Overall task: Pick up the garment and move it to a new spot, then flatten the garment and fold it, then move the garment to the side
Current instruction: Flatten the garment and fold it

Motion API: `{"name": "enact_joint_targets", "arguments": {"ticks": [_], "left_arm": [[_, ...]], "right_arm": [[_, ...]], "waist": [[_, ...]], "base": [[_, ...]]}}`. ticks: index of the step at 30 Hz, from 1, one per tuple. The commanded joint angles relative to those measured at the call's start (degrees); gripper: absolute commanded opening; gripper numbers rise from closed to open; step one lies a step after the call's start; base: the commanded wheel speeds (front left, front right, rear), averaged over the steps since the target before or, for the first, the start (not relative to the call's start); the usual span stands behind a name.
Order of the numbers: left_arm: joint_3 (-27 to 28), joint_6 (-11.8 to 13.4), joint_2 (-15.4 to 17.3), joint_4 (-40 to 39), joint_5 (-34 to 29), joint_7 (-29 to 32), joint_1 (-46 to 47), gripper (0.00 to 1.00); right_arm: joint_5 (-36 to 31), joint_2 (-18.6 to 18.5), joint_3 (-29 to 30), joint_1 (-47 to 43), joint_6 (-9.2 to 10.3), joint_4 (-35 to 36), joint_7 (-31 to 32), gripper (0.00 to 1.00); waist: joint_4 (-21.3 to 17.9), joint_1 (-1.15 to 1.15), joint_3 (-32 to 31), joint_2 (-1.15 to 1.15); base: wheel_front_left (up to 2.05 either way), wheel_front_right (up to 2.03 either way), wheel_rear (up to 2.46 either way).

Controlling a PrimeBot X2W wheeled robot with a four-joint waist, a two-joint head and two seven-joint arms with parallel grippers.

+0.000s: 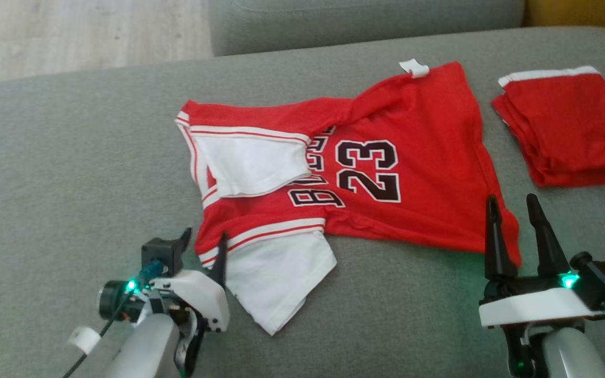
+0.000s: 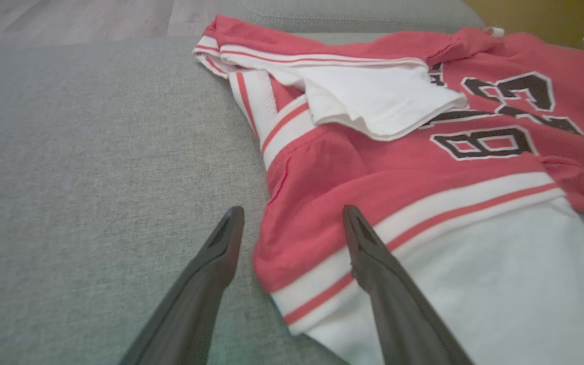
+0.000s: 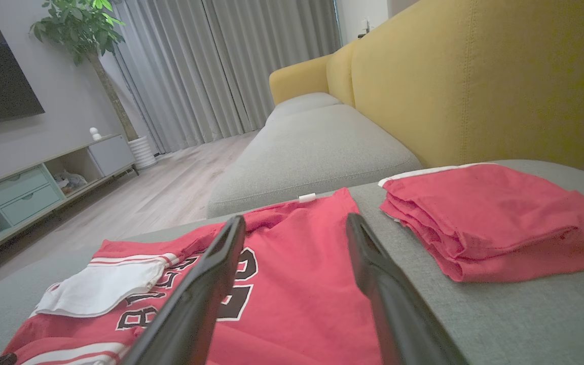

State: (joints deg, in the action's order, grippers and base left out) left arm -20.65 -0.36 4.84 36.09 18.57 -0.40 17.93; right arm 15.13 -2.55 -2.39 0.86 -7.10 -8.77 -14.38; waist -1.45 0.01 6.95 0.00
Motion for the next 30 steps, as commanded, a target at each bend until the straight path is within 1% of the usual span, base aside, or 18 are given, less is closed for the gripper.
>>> {"name": "enact_joint_targets", "arguments": {"ticks": [1,2,5,10,11,12,13,17,20,24,26,27,28,29,30], "left_arm": [[1.8,1.6,1.6,0.3,-0.9,0.1,3.6,1.0],[1.9,2.2,1.8,1.3,-1.1,0.4,4.0,1.0],[2.0,2.5,1.9,3.3,-1.0,1.3,4.6,1.0],[1.0,1.9,2.6,7.5,-1.2,3.9,6.0,1.0],[0.9,1.7,2.8,8.1,-1.1,4.2,6.4,0.93],[0.9,1.5,3.1,8.6,-1.1,4.3,6.8,0.36],[0.9,1.2,3.3,8.9,-1.1,4.2,7.3,0.0],[0.9,1.3,5.2,9.4,-1.8,3.2,9.8,0.0],[1.0,1.6,7.4,9.7,-2.7,2.0,12.6,0.0],[0.5,0.8,10.6,10.8,-4.4,0.8,17.3,0.0],[0.2,0.0,11.7,11.6,-4.8,0.6,19.4,0.17],[-0.3,-0.6,12.2,12.1,-5.2,0.5,20.3,0.39],[-0.7,-1.1,12.6,12.6,-5.5,0.5,21.1,0.55],[-1.0,-1.6,12.8,13.0,-5.8,0.3,21.8,1.0],[-1.3,-2.0,12.9,13.4,-5.8,0.1,22.2,1.0]], "right_arm": [[0.1,-0.3,-1.6,2.6,-0.39,2.4,-0.6,1.0],[0.2,-0.3,-1.7,2.6,-0.39,2.5,-0.6,1.0],[0.9,-0.3,-2.6,2.7,-0.39,3.0,-0.6,1.0],[0.9,-0.3,-3.3,3.1,-0.39,4.2,-0.6,1.0],[0.9,-0.3,-3.4,3.2,-0.39,4.3,-0.6,1.0],[1.0,-0.3,-3.5,3.3,-0.39,4.5,-0.6,1.0],[1.0,-0.3,-3.5,3.3,-0.39,4.6,-0.6,1.0],[1.1,-0.3,-3.5,3.5,-0.39,4.7,-0.6,1.0],[1.1,-0.3,-3.6,3.7,-0.39,4.5,-0.6,1.0],[1.1,-0.3,-4.1,4.3,-0.39,4.1,-0.6,1.0],[1.1,-0.3,-4.3,4.7,-0.39,3.7,-0.6,1.0],[1.0,-0.3,-4.4,4.8,-0.39,3.6,-0.6,1.0],[1.0,-0.3,-4.5,4.9,-0.39,3.4,-0.6,1.0],[1.0,-0.3,-4.6,5.0,-0.39,3.2,-0.6,1.0],[1.0,-0.3,-4.7,5.1,-0.39,3.1,-0.6,1.0]], "waist": [[-1.3,-0.01,1.2,0.0],[-1.5,-0.01,1.4,0.0],[-1.9,-0.01,1.8,0.0],[-2.7,-0.01,2.6,0.0],[-2.8,-0.01,2.7,0.0],[-2.9,-0.01,2.9,0.0],[-3.0,-0.01,3.0,0.0],[-3.3,-0.01,3.4,0.0],[-3.6,-0.01,3.7,0.0],[-4.2,-0.01,4.1,0.0],[-4.4,-0.01,4.3,0.0],[-4.6,-0.01,4.4,0.0],[-4.7,-0.01,4.5,0.0],[-4.7,-0.01,4.6,0.0],[-4.8,-0.01,4.7,0.0]], "base": [[0.0,0.0,0.0],[0.0,0.0,0.0],[0.0,0.0,0.0],[0.0,0.0,0.0],[0.0,0.0,0.0],[0.0,0.0,0.0],[0.0,0.0,0.0],[0.0,0.0,0.0],[0.0,0.0,0.0],[0.0,0.0,0.0],[0.0,0.0,0.0],[0.0,0.0,0.0],[0.0,0.0,0.0],[0.0,0.0,0.0],[0.0,0.0,0.0]]}}
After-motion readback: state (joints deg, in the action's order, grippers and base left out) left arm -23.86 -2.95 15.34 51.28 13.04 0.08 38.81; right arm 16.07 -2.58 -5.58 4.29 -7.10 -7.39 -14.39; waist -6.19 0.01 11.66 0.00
